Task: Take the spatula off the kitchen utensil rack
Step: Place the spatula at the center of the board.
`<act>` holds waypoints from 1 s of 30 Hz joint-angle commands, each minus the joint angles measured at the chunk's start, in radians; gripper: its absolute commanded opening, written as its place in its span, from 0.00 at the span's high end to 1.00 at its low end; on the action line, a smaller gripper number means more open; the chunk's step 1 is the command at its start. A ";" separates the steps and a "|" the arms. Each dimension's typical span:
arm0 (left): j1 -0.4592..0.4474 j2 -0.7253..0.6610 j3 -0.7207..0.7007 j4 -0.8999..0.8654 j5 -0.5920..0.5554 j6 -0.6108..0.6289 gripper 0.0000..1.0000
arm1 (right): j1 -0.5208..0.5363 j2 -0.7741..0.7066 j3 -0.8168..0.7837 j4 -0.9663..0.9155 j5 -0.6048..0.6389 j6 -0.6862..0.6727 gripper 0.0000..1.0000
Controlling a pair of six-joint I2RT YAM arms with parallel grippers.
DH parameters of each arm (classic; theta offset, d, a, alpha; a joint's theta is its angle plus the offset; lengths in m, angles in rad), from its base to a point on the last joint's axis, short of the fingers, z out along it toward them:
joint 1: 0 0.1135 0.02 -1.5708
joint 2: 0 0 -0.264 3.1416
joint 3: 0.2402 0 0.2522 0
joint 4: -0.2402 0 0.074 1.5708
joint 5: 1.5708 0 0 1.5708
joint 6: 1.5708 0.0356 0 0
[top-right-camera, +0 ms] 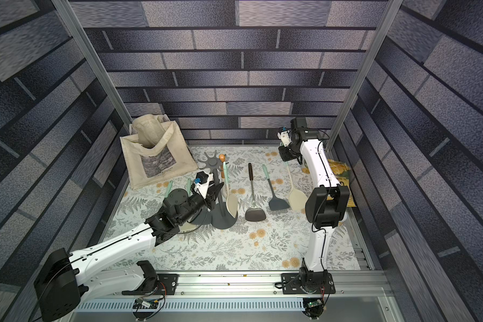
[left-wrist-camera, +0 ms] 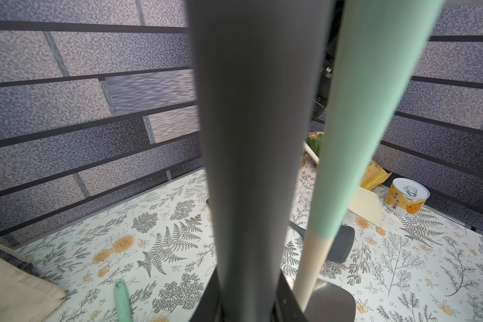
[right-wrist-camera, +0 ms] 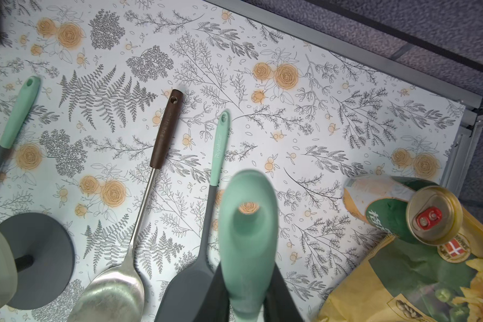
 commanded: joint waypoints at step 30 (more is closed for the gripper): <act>-0.011 0.031 -0.007 -0.083 -0.035 0.018 0.86 | -0.053 0.368 0.149 0.097 -0.068 0.064 1.00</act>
